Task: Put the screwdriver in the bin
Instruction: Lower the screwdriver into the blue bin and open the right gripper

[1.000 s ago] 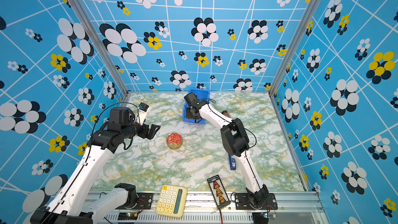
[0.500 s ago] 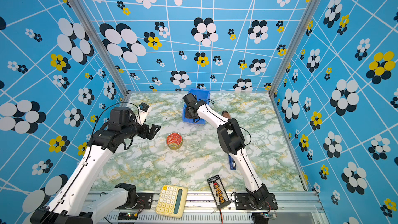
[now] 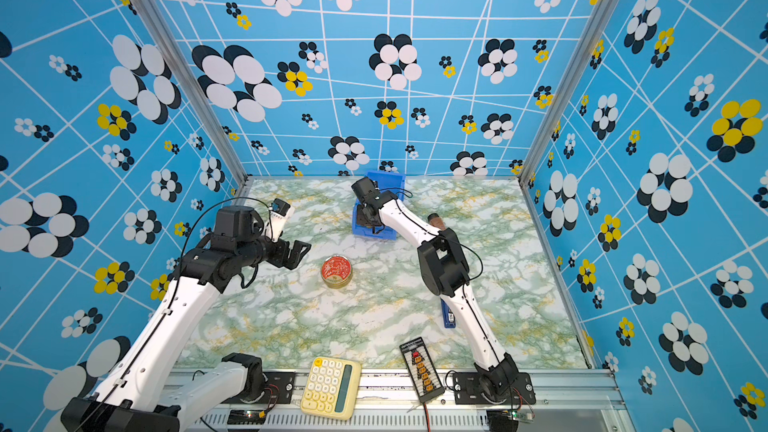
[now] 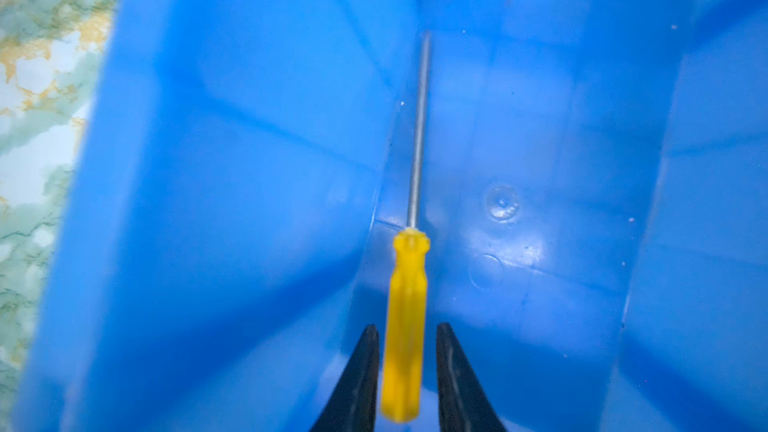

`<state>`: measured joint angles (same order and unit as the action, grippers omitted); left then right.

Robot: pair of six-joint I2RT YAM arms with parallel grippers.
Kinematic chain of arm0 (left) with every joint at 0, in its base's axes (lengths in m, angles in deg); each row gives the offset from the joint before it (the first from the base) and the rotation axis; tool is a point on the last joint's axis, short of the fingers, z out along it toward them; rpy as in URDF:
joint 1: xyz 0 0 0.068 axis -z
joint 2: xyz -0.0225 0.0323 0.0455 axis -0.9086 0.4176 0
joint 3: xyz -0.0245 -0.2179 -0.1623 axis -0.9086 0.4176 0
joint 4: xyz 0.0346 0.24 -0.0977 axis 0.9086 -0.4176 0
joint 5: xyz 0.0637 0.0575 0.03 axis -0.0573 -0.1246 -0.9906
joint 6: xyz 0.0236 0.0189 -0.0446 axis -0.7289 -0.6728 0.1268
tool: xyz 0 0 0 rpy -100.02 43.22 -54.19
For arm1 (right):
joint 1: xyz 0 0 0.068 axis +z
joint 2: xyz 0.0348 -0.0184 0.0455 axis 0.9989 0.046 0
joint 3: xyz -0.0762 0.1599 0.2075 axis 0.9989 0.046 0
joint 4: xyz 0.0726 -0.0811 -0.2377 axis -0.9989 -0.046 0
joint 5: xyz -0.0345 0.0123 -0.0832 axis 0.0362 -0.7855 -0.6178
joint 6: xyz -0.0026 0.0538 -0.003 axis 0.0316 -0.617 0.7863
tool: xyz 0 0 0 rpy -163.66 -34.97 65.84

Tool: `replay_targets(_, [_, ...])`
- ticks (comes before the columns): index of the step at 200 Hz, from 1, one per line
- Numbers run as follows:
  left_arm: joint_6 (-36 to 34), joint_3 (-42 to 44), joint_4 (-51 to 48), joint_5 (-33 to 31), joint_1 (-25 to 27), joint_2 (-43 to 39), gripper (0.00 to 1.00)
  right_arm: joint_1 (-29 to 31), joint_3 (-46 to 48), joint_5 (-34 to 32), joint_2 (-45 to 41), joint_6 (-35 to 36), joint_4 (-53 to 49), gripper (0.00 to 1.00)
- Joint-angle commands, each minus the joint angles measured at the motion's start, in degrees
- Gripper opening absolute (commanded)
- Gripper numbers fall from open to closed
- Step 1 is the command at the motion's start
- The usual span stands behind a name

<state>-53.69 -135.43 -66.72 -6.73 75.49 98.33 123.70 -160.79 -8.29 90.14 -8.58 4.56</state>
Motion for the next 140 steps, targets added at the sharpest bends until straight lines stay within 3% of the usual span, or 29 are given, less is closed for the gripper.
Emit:
replay_targets(1, [-1.1,-1.2,-1.5,0.1,0.6,0.3,0.99,-0.6,-1.6,-1.1,1.3,1.1,-2.2,0.30])
replay_targets(94, [-1.0,-0.8,-1.4,-0.7,0.7,1.3,0.99,-0.8,-2.9,-1.1,-3.0,3.2,-3.1,0.32])
replay_targets(123, [-1.9,-0.2,-1.9,-2.2,0.8,2.8,0.99,-0.8,-1.9,0.3,-7.1,4.9,-4.2,0.33])
replay_targets(140, [-2.0,-0.3,-2.4,-3.5,0.8,4.5,0.99,-0.7,3.4,2.5,-12.4,5.8,-1.7,0.33])
